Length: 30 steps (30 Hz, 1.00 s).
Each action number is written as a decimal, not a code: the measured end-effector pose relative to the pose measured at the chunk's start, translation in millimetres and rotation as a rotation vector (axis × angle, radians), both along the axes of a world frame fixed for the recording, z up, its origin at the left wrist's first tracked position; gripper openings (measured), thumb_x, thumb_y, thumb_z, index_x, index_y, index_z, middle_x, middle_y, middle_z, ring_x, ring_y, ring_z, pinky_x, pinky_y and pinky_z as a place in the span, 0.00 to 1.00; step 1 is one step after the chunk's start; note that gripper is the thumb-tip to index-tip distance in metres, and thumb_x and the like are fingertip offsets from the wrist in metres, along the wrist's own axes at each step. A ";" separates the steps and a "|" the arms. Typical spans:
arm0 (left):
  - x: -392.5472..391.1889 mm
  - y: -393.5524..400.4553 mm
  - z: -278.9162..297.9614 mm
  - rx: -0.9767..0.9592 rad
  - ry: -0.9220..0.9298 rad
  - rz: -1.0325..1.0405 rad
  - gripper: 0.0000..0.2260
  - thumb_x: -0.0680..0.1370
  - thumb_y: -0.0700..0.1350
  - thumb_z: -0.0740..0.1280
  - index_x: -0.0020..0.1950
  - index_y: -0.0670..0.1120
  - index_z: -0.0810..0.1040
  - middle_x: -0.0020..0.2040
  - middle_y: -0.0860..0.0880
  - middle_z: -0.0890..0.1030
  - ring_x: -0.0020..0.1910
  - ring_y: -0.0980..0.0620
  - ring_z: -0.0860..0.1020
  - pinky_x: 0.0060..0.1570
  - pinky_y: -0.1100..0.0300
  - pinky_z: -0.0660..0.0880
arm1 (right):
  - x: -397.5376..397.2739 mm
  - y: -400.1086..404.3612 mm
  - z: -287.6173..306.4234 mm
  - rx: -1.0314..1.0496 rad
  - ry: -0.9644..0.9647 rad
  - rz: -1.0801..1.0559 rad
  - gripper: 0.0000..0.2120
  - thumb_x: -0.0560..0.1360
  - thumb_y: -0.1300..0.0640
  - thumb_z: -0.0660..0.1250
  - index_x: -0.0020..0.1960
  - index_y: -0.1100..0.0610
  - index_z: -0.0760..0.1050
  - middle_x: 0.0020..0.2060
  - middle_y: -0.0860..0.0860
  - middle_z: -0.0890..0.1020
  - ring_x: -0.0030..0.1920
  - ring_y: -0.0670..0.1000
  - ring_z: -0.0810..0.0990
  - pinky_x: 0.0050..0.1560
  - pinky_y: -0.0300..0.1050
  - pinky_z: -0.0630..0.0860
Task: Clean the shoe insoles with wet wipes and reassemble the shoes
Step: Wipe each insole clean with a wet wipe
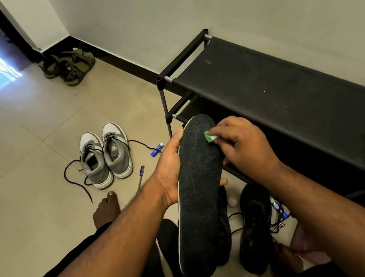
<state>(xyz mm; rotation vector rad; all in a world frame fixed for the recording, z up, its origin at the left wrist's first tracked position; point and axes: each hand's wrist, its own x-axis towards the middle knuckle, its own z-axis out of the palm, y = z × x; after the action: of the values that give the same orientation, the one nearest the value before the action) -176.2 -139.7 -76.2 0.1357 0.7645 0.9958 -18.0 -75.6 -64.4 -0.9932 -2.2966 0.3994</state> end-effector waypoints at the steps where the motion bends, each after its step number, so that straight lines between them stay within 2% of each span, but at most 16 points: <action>1: -2.2 0.0 -0.3 -0.001 0.011 0.020 0.32 0.77 0.69 0.55 0.59 0.44 0.83 0.55 0.38 0.81 0.50 0.38 0.80 0.50 0.36 0.77 | -1.5 -2.9 -0.4 -0.021 0.011 0.027 0.10 0.72 0.66 0.70 0.52 0.57 0.83 0.44 0.49 0.81 0.47 0.52 0.79 0.47 0.44 0.75; 4: -7.1 0.8 -2.3 0.007 0.033 0.063 0.34 0.78 0.69 0.53 0.59 0.44 0.83 0.56 0.38 0.81 0.51 0.38 0.79 0.54 0.36 0.74 | -4.1 -11.9 3.1 -0.121 0.016 0.157 0.09 0.73 0.66 0.70 0.52 0.57 0.83 0.46 0.48 0.81 0.48 0.48 0.80 0.47 0.48 0.79; 7: -9.0 0.6 -5.0 0.005 0.025 0.094 0.35 0.78 0.70 0.51 0.53 0.43 0.86 0.52 0.39 0.83 0.48 0.41 0.81 0.55 0.41 0.74 | -5.7 -18.6 10.8 -0.369 0.067 0.281 0.08 0.74 0.66 0.70 0.51 0.58 0.84 0.45 0.48 0.81 0.45 0.44 0.80 0.42 0.40 0.80; 11: 0.5 0.3 -6.2 0.020 0.021 0.044 0.35 0.77 0.70 0.51 0.55 0.45 0.85 0.54 0.39 0.82 0.51 0.40 0.80 0.53 0.38 0.74 | -9.0 -16.0 14.4 -0.344 0.351 -0.066 0.07 0.74 0.66 0.69 0.49 0.58 0.84 0.44 0.49 0.81 0.45 0.37 0.78 0.41 0.27 0.74; 12: 4.2 0.1 -6.2 0.021 0.016 0.029 0.34 0.77 0.70 0.52 0.54 0.45 0.85 0.53 0.39 0.82 0.50 0.40 0.80 0.54 0.38 0.73 | -10.0 -14.2 13.8 -0.321 0.356 -0.131 0.07 0.74 0.65 0.70 0.49 0.58 0.84 0.44 0.49 0.81 0.45 0.36 0.78 0.41 0.26 0.74; 15: 10.7 -0.6 -7.8 -0.002 0.030 0.007 0.33 0.77 0.70 0.53 0.51 0.45 0.85 0.47 0.41 0.83 0.44 0.42 0.81 0.53 0.40 0.72 | -12.7 -14.2 5.9 -0.260 0.301 -0.149 0.07 0.74 0.64 0.70 0.50 0.57 0.84 0.44 0.47 0.82 0.46 0.41 0.79 0.51 0.37 0.77; 18: 7.2 -2.1 -7.2 -0.016 0.082 0.009 0.33 0.77 0.70 0.53 0.49 0.45 0.86 0.45 0.41 0.83 0.45 0.43 0.80 0.54 0.45 0.73 | -16.3 -28.3 2.4 -0.267 0.268 0.042 0.08 0.73 0.66 0.71 0.50 0.58 0.84 0.45 0.48 0.83 0.47 0.43 0.80 0.53 0.40 0.78; 20: 2.0 -1.2 -9.1 -0.023 0.102 0.052 0.33 0.77 0.69 0.56 0.51 0.43 0.86 0.48 0.40 0.83 0.47 0.43 0.82 0.56 0.49 0.75 | -16.8 -40.2 3.0 -0.304 0.209 0.244 0.08 0.72 0.65 0.71 0.50 0.58 0.84 0.44 0.48 0.83 0.47 0.43 0.81 0.53 0.40 0.77; 23: -3.6 -0.8 -11.0 -0.010 0.094 0.135 0.33 0.77 0.68 0.57 0.54 0.40 0.84 0.54 0.38 0.82 0.50 0.42 0.82 0.58 0.50 0.76 | -13.7 -46.0 11.3 -0.520 0.095 0.420 0.08 0.72 0.64 0.72 0.50 0.58 0.84 0.45 0.48 0.83 0.47 0.45 0.82 0.52 0.39 0.78; 25: -3.4 -2.2 -8.9 0.025 0.070 0.095 0.35 0.77 0.70 0.55 0.58 0.42 0.83 0.54 0.38 0.82 0.51 0.41 0.81 0.57 0.46 0.75 | -14.5 -37.6 16.0 -0.510 0.207 0.283 0.07 0.73 0.64 0.72 0.50 0.58 0.84 0.45 0.49 0.83 0.47 0.44 0.81 0.52 0.37 0.76; 27: -0.7 -5.3 -7.9 0.053 0.050 0.038 0.36 0.75 0.72 0.53 0.64 0.44 0.79 0.54 0.38 0.81 0.49 0.40 0.81 0.52 0.42 0.76 | -15.2 -21.9 18.8 -0.403 0.344 0.015 0.06 0.74 0.63 0.71 0.49 0.57 0.84 0.45 0.48 0.83 0.47 0.40 0.79 0.49 0.32 0.74; 28: 0.5 -7.4 -7.6 0.057 0.045 0.021 0.36 0.74 0.72 0.54 0.64 0.45 0.79 0.54 0.39 0.81 0.48 0.40 0.81 0.50 0.41 0.76 | -16.8 -16.0 19.4 -0.354 0.359 -0.090 0.06 0.74 0.63 0.71 0.49 0.56 0.84 0.45 0.48 0.82 0.47 0.39 0.79 0.49 0.32 0.73; 30: 2.6 -12.0 -7.9 0.057 0.053 0.005 0.35 0.71 0.71 0.57 0.60 0.45 0.82 0.52 0.39 0.81 0.48 0.41 0.80 0.50 0.41 0.76 | -21.6 -14.9 13.3 -0.314 0.316 -0.136 0.07 0.74 0.63 0.71 0.50 0.56 0.84 0.45 0.47 0.82 0.47 0.41 0.79 0.51 0.37 0.76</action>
<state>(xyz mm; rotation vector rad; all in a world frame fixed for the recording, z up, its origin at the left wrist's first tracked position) -173.6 -151.7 -84.1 0.2104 0.7854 1.0229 -39.7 -90.5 -51.2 -1.1376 -1.9067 0.8161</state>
